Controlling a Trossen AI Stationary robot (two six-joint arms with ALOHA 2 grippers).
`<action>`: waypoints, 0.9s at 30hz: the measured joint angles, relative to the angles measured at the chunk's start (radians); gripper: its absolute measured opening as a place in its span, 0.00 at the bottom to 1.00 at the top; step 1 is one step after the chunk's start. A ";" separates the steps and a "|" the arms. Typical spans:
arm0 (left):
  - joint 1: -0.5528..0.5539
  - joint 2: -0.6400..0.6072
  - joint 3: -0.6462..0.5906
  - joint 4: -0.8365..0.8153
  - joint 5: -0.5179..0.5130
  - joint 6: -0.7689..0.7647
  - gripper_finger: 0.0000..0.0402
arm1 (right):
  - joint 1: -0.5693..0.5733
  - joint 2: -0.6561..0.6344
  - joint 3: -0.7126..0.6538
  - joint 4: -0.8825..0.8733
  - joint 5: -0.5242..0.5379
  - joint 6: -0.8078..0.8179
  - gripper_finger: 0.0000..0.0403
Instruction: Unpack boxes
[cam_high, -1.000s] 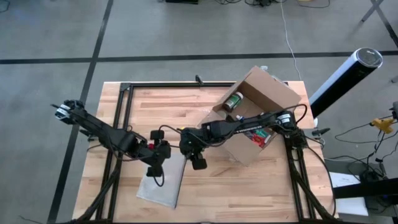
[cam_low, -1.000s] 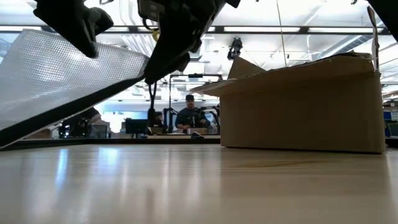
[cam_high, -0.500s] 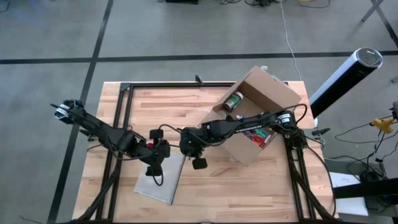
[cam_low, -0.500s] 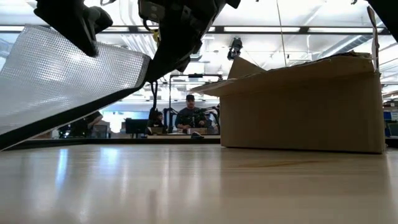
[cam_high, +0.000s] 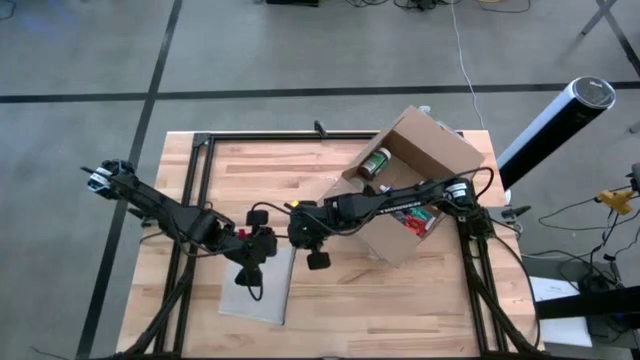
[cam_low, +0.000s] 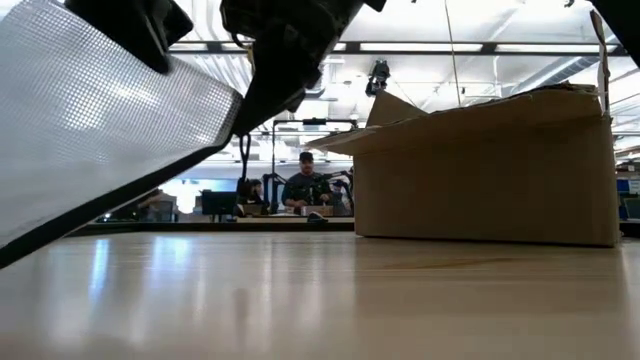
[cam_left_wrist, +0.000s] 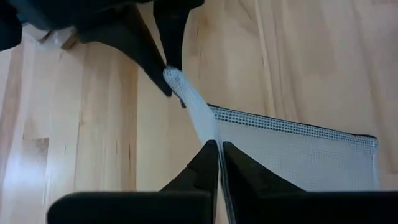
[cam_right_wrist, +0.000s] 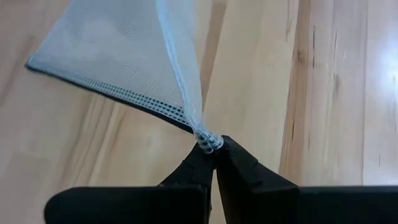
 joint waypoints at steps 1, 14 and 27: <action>0.001 0.000 0.000 0.005 0.000 0.004 0.02 | 0.000 0.000 0.000 0.003 0.000 0.000 0.00; 0.017 0.000 -0.001 0.052 -0.003 0.003 0.11 | 0.001 -0.033 0.000 0.037 0.000 0.004 0.00; 0.036 0.000 -0.002 0.063 -0.153 0.060 0.01 | 0.006 -0.056 0.000 0.056 -0.001 0.010 0.00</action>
